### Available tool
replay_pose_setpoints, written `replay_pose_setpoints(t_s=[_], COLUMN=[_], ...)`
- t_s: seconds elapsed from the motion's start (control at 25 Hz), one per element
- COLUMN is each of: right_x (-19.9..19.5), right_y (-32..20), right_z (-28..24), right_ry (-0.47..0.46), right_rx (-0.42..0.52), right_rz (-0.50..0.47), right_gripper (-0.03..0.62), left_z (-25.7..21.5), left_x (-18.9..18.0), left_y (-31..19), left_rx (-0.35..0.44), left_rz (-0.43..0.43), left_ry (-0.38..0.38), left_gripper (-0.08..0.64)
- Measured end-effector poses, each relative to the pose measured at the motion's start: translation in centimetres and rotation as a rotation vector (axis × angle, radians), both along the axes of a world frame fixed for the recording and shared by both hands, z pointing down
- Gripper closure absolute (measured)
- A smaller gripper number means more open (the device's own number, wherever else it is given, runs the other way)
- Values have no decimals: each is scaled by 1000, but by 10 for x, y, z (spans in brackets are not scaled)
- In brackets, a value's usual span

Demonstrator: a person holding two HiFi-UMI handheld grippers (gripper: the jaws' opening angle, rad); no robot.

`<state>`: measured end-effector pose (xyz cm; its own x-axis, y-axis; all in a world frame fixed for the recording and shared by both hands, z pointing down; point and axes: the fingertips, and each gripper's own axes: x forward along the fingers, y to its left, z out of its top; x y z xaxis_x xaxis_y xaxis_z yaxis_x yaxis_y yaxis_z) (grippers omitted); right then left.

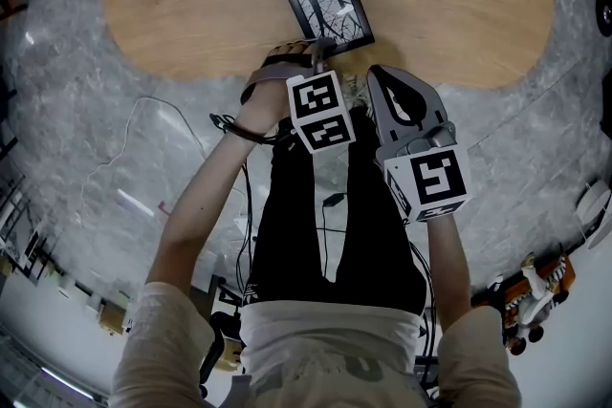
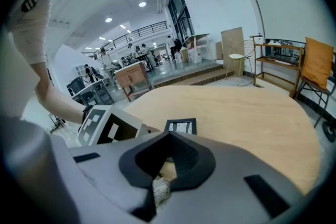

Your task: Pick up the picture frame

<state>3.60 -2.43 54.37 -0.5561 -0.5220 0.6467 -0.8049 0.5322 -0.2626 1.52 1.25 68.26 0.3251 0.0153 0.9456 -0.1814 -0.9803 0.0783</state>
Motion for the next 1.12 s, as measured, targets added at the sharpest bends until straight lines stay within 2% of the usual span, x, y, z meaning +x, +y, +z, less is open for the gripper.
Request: replay_pose_setpoints(t_s=[0.36, 0.56, 0.8, 1.12], right_x=[-1, 0, -6, -4], right_y=[4, 6, 11, 12], right_z=[3, 4, 7, 12], right_ry=[6, 9, 32, 55], right_rx=[4, 3, 8, 8], right_rz=[0, 3, -9, -5], right_gripper=[588, 588, 588, 588], left_z=[2, 4, 4, 6], left_x=[-3, -10, -19, -21], left_y=[23, 35, 38, 27], left_rx=[19, 82, 128, 216], left_rz=[14, 51, 41, -4], left_ry=[-13, -32, -51, -81], left_gripper=[331, 332, 334, 421])
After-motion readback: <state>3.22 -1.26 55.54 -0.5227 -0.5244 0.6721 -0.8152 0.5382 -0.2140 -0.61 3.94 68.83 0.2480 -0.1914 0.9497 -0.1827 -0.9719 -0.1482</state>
